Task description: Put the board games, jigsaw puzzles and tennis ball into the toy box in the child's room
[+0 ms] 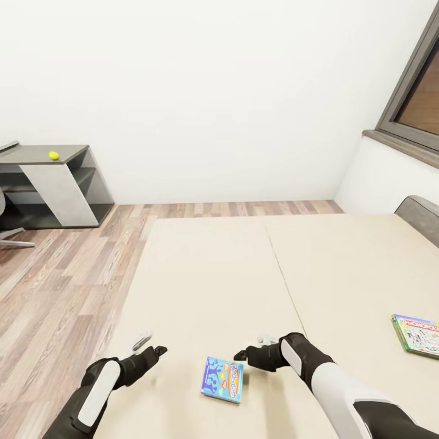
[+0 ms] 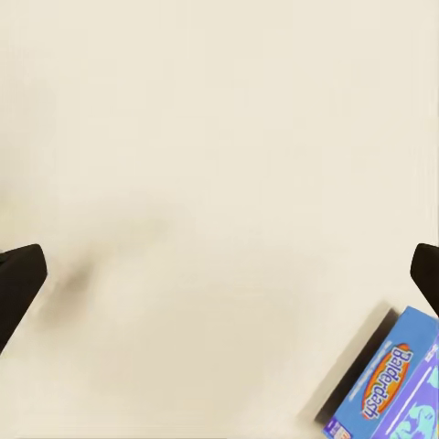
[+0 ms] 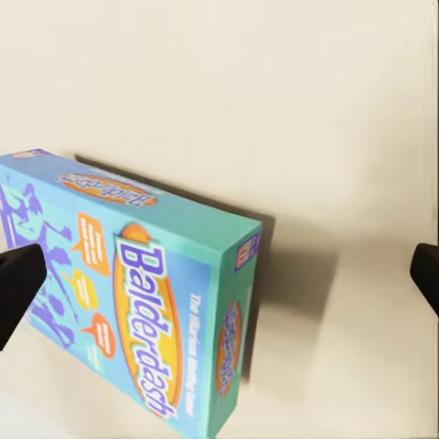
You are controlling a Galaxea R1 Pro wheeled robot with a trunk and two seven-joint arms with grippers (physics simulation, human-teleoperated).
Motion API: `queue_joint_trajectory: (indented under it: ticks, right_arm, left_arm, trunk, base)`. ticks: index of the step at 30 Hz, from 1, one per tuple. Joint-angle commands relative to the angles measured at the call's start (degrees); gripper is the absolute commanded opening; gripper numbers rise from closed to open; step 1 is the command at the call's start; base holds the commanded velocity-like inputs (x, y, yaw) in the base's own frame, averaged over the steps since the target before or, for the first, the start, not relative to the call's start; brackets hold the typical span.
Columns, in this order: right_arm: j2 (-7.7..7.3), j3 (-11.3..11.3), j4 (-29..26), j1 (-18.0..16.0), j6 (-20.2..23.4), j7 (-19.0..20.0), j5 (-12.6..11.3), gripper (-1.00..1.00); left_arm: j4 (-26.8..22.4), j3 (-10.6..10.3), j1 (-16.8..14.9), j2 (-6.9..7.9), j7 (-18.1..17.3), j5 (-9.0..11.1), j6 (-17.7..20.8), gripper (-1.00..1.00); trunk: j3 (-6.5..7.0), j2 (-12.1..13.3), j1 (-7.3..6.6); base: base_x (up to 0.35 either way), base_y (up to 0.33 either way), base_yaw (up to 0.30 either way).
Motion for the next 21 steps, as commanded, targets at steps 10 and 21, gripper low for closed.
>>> queue_joint_trajectory:
  ticks: [10, 21]
  right_arm:
    - [-0.09, -0.39, -0.99, 0.16, 0.54, -2.57, -0.4, 1.0]
    - [-0.04, -0.56, -1.15, 0.19, 0.79, -2.86, -0.44, 1.0]
  left_arm:
    - [-0.64, 0.1, 0.62, 2.17, 0.42, 0.71, 0.41, 1.0]
    - [-0.69, 0.11, 0.8, 2.45, 0.41, 0.72, 0.45, 1.0]
  trunk:
    - [-0.05, -0.02, 0.0]
    - [-0.05, -0.02, 0.0]
  base:
    - [0.0, 0.0, 0.0]
    - [0.0, 0.0, 0.0]
